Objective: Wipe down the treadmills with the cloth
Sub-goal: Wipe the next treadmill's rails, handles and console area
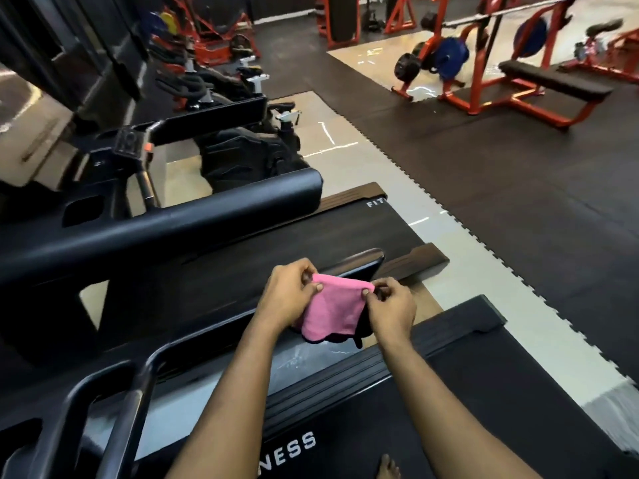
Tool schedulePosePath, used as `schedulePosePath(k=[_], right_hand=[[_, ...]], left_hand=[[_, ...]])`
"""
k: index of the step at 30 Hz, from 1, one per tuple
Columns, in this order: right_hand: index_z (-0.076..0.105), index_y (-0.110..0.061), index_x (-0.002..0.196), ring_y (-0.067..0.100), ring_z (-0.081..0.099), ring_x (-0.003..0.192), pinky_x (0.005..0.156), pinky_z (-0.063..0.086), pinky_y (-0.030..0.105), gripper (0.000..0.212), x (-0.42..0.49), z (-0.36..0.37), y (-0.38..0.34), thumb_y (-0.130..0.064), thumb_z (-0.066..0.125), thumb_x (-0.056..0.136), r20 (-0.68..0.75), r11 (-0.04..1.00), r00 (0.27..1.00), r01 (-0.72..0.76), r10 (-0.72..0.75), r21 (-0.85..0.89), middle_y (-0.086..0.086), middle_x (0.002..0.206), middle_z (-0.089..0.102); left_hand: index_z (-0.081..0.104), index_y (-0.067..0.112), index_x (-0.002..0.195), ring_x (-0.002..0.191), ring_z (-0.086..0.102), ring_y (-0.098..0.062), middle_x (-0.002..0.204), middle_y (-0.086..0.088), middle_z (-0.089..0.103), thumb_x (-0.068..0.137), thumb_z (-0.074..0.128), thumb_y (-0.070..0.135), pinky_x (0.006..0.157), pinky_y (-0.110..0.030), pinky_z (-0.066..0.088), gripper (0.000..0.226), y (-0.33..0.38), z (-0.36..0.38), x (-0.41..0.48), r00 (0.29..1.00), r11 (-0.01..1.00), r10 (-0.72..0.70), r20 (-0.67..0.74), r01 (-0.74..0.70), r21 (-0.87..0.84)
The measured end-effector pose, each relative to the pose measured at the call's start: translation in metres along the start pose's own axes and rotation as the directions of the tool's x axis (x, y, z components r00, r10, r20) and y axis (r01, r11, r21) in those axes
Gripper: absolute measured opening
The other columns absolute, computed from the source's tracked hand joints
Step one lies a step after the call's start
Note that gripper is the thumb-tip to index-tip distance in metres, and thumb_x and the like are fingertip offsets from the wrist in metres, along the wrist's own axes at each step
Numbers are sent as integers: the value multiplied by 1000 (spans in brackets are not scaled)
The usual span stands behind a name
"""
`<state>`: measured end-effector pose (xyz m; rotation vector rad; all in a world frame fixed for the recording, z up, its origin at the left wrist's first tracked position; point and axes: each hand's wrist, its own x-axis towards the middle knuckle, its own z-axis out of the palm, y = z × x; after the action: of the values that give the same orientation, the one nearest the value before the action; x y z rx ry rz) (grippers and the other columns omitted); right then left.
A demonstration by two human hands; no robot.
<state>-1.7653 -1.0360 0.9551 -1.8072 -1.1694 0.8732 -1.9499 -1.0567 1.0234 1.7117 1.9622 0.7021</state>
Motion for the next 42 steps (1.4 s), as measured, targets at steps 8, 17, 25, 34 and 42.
schedulePosePath(k=[8,17,25,34,42], right_hand=[[-25,-47,149,9,-24,152,127,-2,48,97,13,127,-3,-92,25,79,110,860,977,-214,184,464,-12,162,-32],[41,-52,144,18,55,128,109,45,44,48,82,135,4,-65,38,98,-212,722,884,-179,416,668,-9,143,55],[-5,-78,140,21,23,154,123,25,54,59,-19,190,-6,-82,22,88,-116,773,920,-240,374,588,-14,170,8],[22,-57,152,31,45,140,115,37,51,52,66,139,-12,-65,20,101,-214,716,832,-276,512,641,-2,161,38],[12,-36,159,32,54,131,105,49,49,66,-80,184,-21,-56,38,102,45,909,955,-293,293,297,8,155,41]], left_hand=[[68,14,117,105,67,-17,111,-2,74,98,57,10,92,-21,47,23,-12,39,99,981,990,98,168,-113,81],[52,48,139,134,45,1,143,23,51,98,62,43,116,-22,32,43,-109,2,91,861,995,-39,507,-15,102],[54,40,142,137,46,-3,144,18,54,95,65,45,113,-20,34,49,-118,-1,102,841,986,49,539,-128,110],[65,31,130,109,61,0,118,13,69,103,53,31,90,-13,41,29,-133,-25,57,970,997,48,240,-34,-63],[73,29,109,70,58,8,71,16,63,102,52,13,65,-10,39,27,-131,-38,27,1000,995,-25,2,25,-100]])
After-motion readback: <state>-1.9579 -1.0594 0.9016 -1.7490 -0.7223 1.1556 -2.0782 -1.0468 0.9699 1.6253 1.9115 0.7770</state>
